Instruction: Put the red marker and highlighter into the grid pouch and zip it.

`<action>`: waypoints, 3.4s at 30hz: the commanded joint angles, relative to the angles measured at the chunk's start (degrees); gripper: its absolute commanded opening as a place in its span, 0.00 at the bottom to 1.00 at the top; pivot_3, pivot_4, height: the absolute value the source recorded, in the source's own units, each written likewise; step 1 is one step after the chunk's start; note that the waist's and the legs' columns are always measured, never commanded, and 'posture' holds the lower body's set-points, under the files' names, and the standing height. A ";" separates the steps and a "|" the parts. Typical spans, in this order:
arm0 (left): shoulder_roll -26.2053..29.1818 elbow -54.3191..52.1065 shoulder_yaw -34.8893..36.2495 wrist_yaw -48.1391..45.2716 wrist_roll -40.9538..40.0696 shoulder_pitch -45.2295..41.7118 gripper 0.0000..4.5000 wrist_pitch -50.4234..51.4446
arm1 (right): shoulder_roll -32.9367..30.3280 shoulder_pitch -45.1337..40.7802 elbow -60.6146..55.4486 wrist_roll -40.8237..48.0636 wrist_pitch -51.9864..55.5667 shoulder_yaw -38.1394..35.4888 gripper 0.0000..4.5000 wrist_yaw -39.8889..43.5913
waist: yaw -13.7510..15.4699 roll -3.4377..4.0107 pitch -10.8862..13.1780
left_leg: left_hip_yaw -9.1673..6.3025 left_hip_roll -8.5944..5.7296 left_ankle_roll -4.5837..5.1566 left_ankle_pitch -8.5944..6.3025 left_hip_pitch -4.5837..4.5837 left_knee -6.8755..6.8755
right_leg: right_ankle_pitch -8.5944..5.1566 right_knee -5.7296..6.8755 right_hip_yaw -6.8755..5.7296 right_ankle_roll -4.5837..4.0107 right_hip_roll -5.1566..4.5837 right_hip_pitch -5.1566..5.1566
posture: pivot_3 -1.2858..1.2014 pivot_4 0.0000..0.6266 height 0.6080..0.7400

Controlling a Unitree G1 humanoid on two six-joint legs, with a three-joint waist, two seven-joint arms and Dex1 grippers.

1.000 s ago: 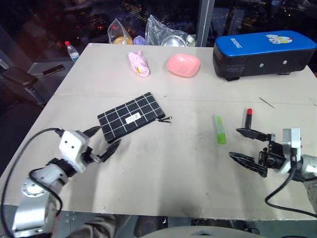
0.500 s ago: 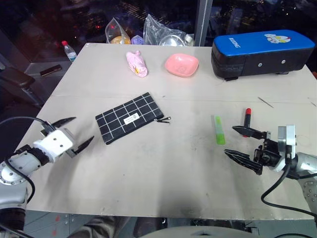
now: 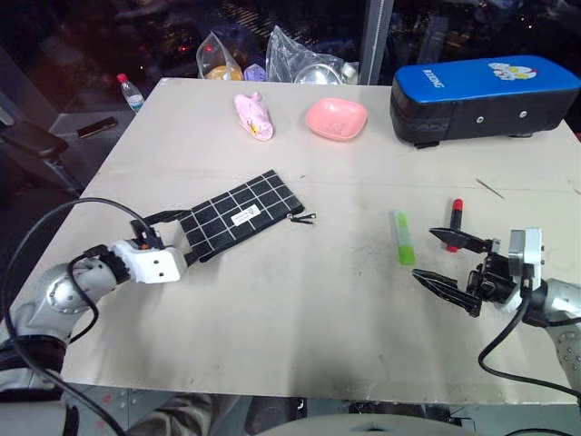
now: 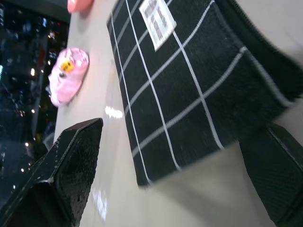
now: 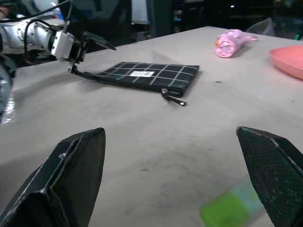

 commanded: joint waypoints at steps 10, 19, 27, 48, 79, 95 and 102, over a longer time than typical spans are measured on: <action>-7.61 0.74 -4.74 12.77 5.23 -7.06 1.00 0.80 | 0.62 -0.14 -0.46 -1.83 -1.81 -1.88 0.99 -3.40 | -0.03 -0.01 0.00 | 0.06 0.03 -0.02 0.02 0.00 0.33 | 0.00 0.24 0.00 0.04 0.13 0.00 | 0.52 0.24 1.00; -8.10 -2.85 -7.02 21.51 11.81 -8.17 1.00 -1.29 | 0.37 0.61 -0.55 -2.15 -1.37 -2.76 0.99 -4.30 | -0.12 -0.05 0.02 | 0.05 0.08 -0.03 0.01 -0.03 0.47 | 0.00 0.39 0.11 0.04 0.17 -0.02 | 0.52 0.24 1.00; -7.46 -7.21 -7.46 28.19 16.44 -7.08 1.00 -2.33 | 0.37 1.75 -0.96 -1.18 1.09 -3.41 0.99 -7.09 | -0.07 -0.05 0.02 | 0.05 0.09 -0.03 0.01 -0.03 0.52 | 0.00 0.45 0.11 0.04 0.14 -0.03 | 0.52 0.24 1.00; -8.68 -4.00 -13.78 35.15 20.93 -8.68 0.01 -3.38 | 0.55 1.82 -1.76 -1.66 1.10 -2.42 1.00 -8.15 | -0.06 -0.06 0.03 | 0.07 0.09 -0.03 0.01 -0.03 0.56 | -0.01 0.49 0.13 0.04 0.14 -0.03 | 0.52 0.24 1.00; -29.03 -43.10 -10.80 -9.10 -38.52 0.19 0.01 47.72 | 9.22 -39.49 7.01 -2.47 44.71 10.57 1.00 -31.24 | -1.39 -0.09 0.10 | -0.02 0.10 -0.18 0.10 -0.11 0.81 | -0.06 0.76 0.17 0.09 0.22 -0.06 | 0.52 0.24 1.00; -29.92 -45.89 -8.89 -12.50 -38.04 2.50 0.00 50.21 | 12.60 -49.87 26.48 -14.32 28.50 18.40 0.83 -23.62 | -1.59 -0.06 0.12 | 0.07 0.11 -0.18 0.11 -0.27 0.78 | -0.06 0.79 0.25 0.09 0.22 -0.32 | 0.52 0.24 1.00; -30.59 -45.50 -8.33 -11.55 -36.37 2.51 0.00 49.71 | 12.36 -49.69 25.98 -16.00 26.87 18.51 0.04 -21.48 | -1.56 -0.06 0.13 | 0.07 0.11 -0.18 0.11 -0.33 0.78 | -0.06 0.78 0.24 0.09 0.19 -0.37 | 0.52 0.24 1.00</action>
